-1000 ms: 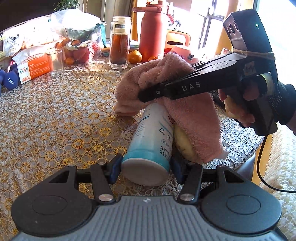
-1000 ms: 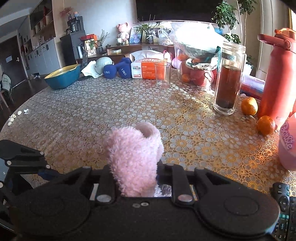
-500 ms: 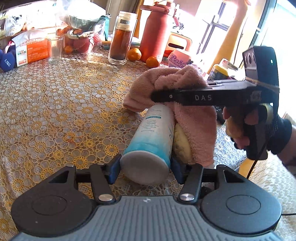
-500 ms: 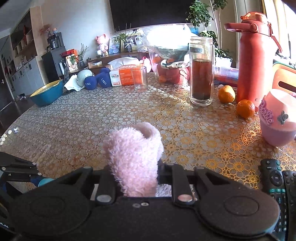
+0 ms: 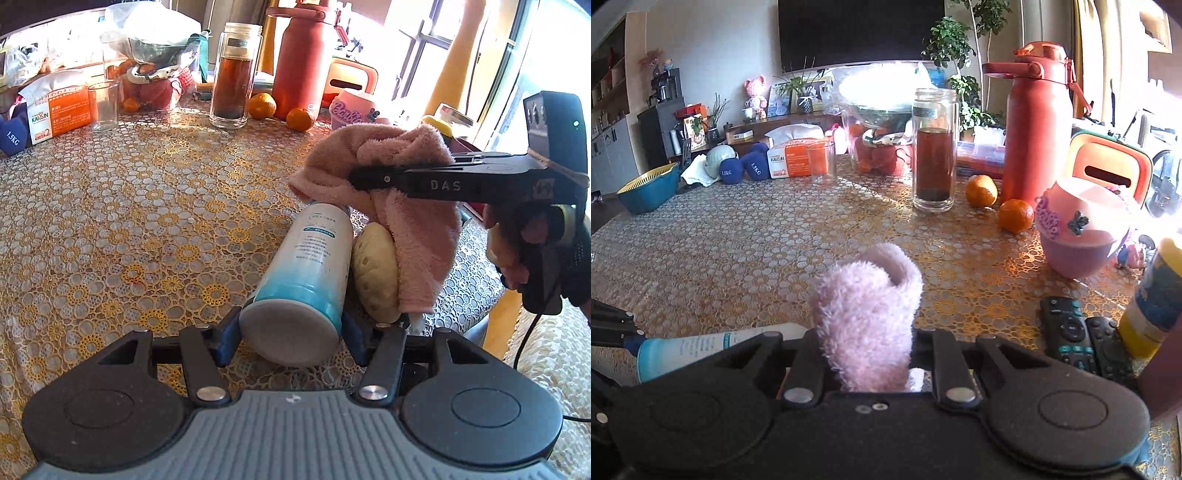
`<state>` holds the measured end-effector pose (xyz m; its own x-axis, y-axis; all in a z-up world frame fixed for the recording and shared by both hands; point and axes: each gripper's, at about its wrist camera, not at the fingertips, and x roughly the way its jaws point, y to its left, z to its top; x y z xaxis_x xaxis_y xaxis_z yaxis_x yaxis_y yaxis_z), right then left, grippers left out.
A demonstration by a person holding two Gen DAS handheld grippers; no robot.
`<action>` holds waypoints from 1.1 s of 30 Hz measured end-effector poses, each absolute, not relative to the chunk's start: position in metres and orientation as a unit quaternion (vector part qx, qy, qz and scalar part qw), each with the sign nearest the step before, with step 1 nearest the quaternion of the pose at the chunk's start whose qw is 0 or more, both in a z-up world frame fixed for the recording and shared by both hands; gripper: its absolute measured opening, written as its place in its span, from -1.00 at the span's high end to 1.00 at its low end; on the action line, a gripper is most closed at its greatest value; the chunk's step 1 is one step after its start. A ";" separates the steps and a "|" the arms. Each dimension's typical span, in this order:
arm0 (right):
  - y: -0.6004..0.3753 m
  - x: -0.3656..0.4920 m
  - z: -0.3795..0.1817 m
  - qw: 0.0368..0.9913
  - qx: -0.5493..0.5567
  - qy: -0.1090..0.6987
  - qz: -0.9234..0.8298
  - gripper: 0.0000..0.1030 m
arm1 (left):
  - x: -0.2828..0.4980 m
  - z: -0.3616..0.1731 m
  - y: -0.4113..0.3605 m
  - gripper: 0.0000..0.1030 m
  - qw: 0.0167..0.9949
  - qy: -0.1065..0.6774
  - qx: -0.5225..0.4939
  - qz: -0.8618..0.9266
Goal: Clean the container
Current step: 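Rub the towel over the bottle and sponge with the right tool while the left tool holds the bottle, then wipe the towel across the bottle with the right tool while the left tool steadies it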
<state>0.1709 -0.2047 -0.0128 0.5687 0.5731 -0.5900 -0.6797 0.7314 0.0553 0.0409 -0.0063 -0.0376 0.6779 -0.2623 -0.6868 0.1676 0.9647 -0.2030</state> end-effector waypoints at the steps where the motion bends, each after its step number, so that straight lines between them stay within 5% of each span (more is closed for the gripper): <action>1: -0.207 0.167 -0.008 0.880 -0.086 0.293 0.364 0.69 | 0.041 -0.037 -0.008 -0.09 0.915 0.383 -0.056 -0.117; 11: -0.181 0.109 0.038 0.815 -0.087 0.229 0.524 0.69 | 0.040 -0.036 -0.014 -0.09 0.917 0.382 -0.029 -0.112; 33: -0.162 0.135 -0.006 0.806 -0.122 0.292 0.500 0.68 | 0.039 -0.038 -0.015 -0.09 0.915 0.387 -0.018 -0.110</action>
